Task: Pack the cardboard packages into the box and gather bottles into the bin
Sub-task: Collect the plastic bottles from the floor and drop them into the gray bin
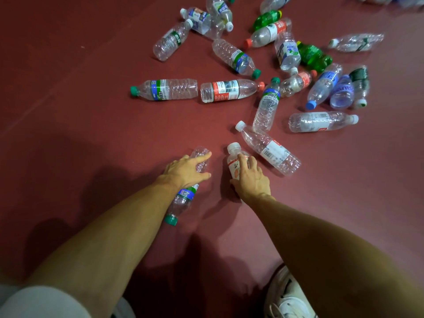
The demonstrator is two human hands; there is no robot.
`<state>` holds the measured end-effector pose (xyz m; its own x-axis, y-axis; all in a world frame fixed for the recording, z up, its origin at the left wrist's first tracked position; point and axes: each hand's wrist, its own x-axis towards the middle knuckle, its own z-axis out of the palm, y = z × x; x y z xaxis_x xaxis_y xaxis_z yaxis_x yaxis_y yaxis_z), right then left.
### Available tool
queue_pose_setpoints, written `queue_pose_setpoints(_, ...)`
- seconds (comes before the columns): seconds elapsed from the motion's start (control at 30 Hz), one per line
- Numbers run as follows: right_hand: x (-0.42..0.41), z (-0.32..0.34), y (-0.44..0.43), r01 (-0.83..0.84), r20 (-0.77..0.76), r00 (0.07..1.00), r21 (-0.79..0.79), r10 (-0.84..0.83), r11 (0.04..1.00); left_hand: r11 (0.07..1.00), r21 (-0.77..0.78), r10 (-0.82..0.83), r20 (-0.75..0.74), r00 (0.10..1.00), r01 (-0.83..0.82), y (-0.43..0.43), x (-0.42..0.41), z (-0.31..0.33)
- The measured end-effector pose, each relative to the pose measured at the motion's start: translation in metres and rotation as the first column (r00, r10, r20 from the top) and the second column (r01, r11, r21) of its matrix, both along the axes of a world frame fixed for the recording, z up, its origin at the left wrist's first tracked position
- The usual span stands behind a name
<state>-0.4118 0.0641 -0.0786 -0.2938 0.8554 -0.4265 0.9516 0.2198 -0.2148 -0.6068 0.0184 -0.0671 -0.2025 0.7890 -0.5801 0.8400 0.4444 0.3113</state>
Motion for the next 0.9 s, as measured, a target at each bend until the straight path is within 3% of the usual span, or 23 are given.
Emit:
queue_pose_setpoints(0.33,-0.004,0.008,0.003,-0.012,0.094,0.995,-0.011,0.013,1.0,1.0,-0.012,-0.006,-0.005,1.0,0.005,0.001,0.002,0.002)
queue_pose_setpoints(0.47,-0.015,0.02,0.015,0.051,0.021,0.999,-0.077,-0.049,0.996,1.0,0.014,0.01,-0.032,0.999,-0.009,0.0,0.007,0.002)
queue_pose_setpoints(0.57,-0.021,0.051,0.03,-0.003,-0.058,0.998,-0.078,-0.001,0.997,0.999,0.03,0.02,-0.026,0.999,-0.019,0.005,0.013,0.024)
queue_pose_setpoints(0.7,-0.025,0.137,0.043,-0.023,-0.079,0.997,-0.057,0.019,0.998,0.994,0.069,0.077,0.048,0.996,-0.08,0.011,0.018,0.102)
queue_pose_setpoints(0.9,-0.034,0.328,0.041,-0.094,-0.05,0.995,-0.072,0.091,0.993,0.977,0.092,0.18,0.146,0.973,-0.195,0.01,-0.001,0.294)
